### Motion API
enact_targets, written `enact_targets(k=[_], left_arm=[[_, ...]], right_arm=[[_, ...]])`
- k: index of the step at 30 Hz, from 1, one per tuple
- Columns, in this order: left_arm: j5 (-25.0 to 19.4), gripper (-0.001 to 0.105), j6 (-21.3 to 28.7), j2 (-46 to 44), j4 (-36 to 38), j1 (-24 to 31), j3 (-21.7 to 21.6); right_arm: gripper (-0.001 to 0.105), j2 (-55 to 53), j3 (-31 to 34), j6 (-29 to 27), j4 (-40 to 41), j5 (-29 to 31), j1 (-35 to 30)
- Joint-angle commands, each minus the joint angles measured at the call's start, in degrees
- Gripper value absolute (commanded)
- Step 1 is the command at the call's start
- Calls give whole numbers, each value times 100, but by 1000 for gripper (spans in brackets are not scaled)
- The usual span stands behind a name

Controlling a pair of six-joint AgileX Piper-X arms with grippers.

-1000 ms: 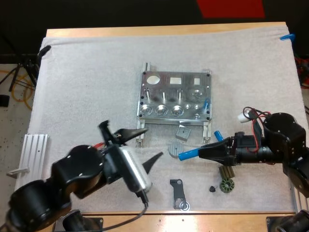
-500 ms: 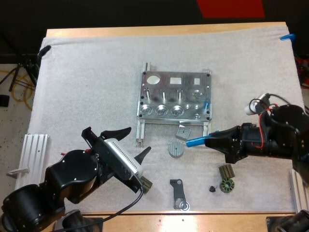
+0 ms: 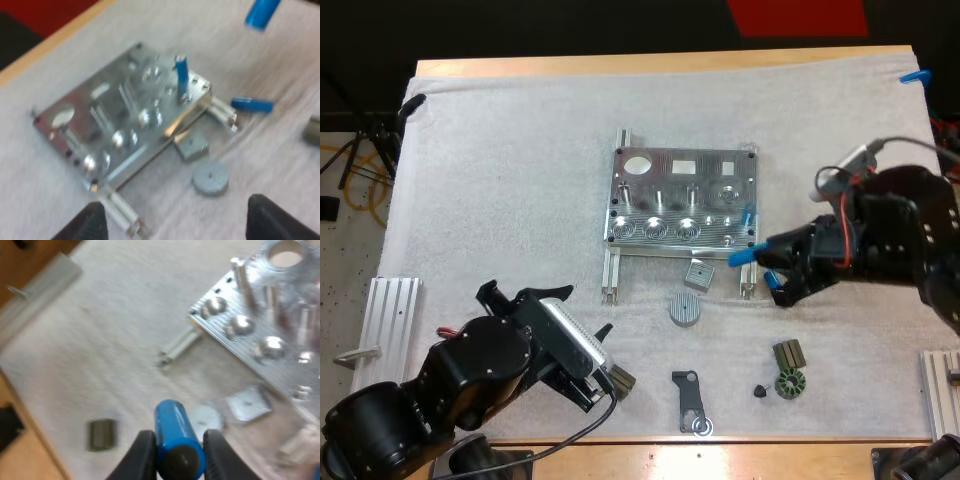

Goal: Load cells from right to left

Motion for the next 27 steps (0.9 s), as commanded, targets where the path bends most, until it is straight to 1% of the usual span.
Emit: enact_targets(k=[1,2,5,10,12,13,14,16,17,19,21,24,26,27], left_arm=[[-222,58,-157,-7,113,-21,-31],[-224,58,-348,-7,129,-21,-31],[-223,58,-797,-7,141,-21,-31],[-223,58,-1228,-7,146,-21,-31],[-223,58,-1496,-7,146,-21,-31],[-223,58,-1718,-7,146,-21,-31],[-223,58,-1912,-7,146,-21,-31],[-223,58,-2070,-7,146,-21,-31],[-223,58,-2078,-7,146,-21,-31],[-223,58,-2077,9,146,-21,-31],[-223,58,-2077,29,146,-21,-20],[-223,58,-2055,84,146,-21,-20],[-223,58,-2059,132,146,-21,-20],[-223,58,-2059,133,146,-21,-20]], right_arm=[[0,151,-241,-369,275,351,-8],[0,254,-375,-495,374,541,-8],[0,416,-581,-654,402,692,-8],[0,586,-729,-749,402,713,-8],[0,626,-734,-768,402,726,-8],[0,657,-749,-797,402,726,-8],[0,675,-750,-918,402,726,-8],[0,712,-750,-1154,402,801,-8],[0,737,-750,-1243,389,947,-8],[0,782,-750,-1281,377,1032,-8],[0,834,-772,-1284,362,1029,-8],[0,950,-808,-1491,321,1113,-8],[0,1096,-888,-1680,316,1498,8],[0,1144,-921,-1749,316,1580,22]])
